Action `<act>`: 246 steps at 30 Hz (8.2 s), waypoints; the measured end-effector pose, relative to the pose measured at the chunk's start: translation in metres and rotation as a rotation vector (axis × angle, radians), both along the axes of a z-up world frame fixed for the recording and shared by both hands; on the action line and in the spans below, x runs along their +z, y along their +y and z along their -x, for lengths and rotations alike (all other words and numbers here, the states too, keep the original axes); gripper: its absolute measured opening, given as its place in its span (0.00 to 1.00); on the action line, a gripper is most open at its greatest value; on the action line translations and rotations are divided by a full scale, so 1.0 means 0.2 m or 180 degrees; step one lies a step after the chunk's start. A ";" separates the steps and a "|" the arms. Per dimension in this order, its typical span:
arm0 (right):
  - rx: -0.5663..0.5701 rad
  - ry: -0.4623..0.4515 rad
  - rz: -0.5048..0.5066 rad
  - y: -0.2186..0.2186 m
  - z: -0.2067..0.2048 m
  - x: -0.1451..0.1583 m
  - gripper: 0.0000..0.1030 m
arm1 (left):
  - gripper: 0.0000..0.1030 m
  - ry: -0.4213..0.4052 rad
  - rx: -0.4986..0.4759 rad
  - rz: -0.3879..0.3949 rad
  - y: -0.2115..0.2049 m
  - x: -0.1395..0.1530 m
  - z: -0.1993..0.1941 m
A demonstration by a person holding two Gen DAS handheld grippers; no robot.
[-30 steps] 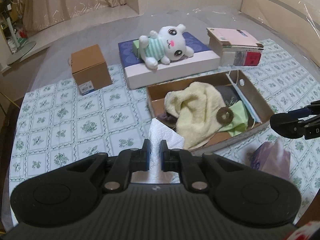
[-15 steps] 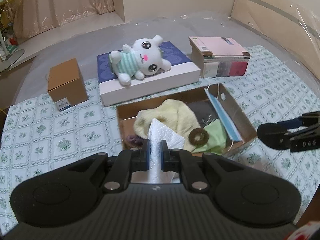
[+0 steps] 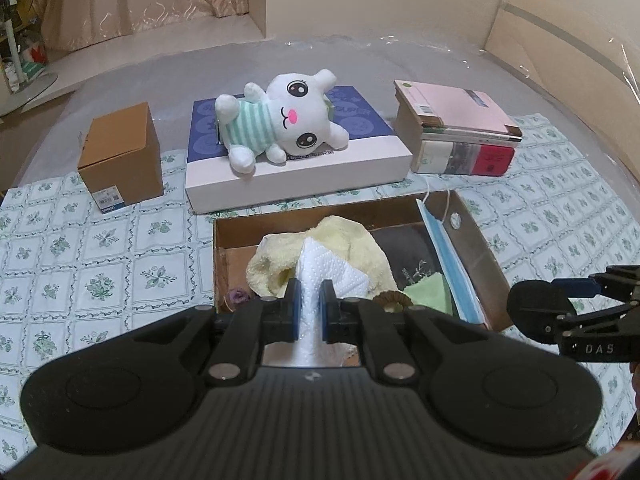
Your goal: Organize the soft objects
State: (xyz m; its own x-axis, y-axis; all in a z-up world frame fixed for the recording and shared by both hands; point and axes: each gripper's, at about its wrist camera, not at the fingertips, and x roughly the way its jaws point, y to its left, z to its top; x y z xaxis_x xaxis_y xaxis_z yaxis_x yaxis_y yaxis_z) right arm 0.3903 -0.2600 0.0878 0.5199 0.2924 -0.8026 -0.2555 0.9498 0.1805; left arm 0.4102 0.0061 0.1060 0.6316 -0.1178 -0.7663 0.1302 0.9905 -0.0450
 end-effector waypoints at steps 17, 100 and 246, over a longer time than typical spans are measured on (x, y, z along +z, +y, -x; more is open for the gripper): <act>0.0046 0.0094 -0.0098 0.04 -0.18 -0.16 0.64 | 0.08 0.0125 0.0174 0.0201 0.01 -0.23 -0.20; -0.0062 -0.0452 -0.0278 0.01 0.00 0.13 0.80 | 0.75 -0.0397 0.0185 -0.0051 0.06 0.02 0.12; -0.0047 -0.0657 -0.0303 0.08 1.80 0.07 0.80 | 0.87 -0.0445 0.0526 0.0006 -0.12 -0.16 1.97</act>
State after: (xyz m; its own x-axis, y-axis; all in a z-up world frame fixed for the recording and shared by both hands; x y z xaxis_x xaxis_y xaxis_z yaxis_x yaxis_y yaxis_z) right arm 0.0298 -0.2434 0.1017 0.6750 0.3529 -0.6479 -0.2824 0.9349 0.2150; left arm 0.0164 -0.0177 0.0734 0.7427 -0.0053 -0.6696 -0.0288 0.9988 -0.0399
